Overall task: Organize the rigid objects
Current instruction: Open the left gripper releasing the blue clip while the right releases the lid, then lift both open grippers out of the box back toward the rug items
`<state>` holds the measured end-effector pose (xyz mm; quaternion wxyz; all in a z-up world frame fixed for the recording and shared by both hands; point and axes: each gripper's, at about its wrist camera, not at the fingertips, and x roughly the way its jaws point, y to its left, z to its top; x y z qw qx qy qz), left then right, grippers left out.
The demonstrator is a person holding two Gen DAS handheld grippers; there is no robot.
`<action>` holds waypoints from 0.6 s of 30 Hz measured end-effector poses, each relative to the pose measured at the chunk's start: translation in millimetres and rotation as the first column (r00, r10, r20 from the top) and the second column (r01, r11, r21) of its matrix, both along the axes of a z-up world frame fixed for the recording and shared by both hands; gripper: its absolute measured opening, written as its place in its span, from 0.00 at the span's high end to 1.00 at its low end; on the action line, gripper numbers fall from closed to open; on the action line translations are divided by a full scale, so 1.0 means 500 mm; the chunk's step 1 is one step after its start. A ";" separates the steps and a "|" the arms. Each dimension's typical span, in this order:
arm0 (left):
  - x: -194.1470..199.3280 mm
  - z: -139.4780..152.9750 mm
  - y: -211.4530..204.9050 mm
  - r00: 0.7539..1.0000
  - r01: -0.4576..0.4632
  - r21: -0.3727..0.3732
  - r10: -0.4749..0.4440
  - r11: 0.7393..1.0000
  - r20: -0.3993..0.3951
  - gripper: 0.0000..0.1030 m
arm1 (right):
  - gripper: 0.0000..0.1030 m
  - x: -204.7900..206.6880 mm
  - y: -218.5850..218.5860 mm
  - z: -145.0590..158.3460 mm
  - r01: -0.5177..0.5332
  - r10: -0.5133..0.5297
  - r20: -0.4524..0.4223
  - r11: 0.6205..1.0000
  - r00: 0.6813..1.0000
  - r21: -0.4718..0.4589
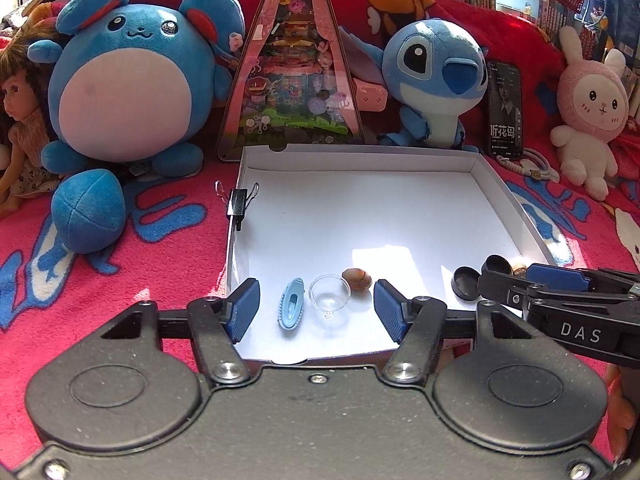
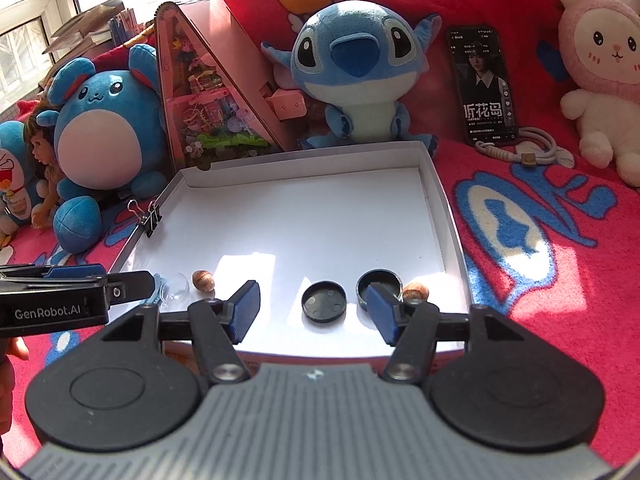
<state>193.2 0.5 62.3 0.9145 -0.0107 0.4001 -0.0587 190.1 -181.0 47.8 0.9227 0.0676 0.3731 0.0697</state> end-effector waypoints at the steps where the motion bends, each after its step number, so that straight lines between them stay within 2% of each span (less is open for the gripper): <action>1: -0.005 0.002 -0.001 1.000 0.005 0.001 -0.005 1.000 0.005 0.38 | 0.26 -0.005 0.000 0.001 -0.006 0.006 0.005 1.000 1.000 -0.004; 9: -0.055 0.008 -0.006 0.998 0.042 -0.007 -0.042 0.999 0.040 0.27 | 0.17 -0.054 -0.009 0.010 -0.051 0.053 0.061 0.998 0.997 -0.041; 18: -0.112 0.005 -0.023 0.994 0.090 0.007 -0.090 0.996 0.066 0.24 | 0.15 -0.107 -0.017 0.007 -0.077 0.087 0.108 0.993 0.990 -0.094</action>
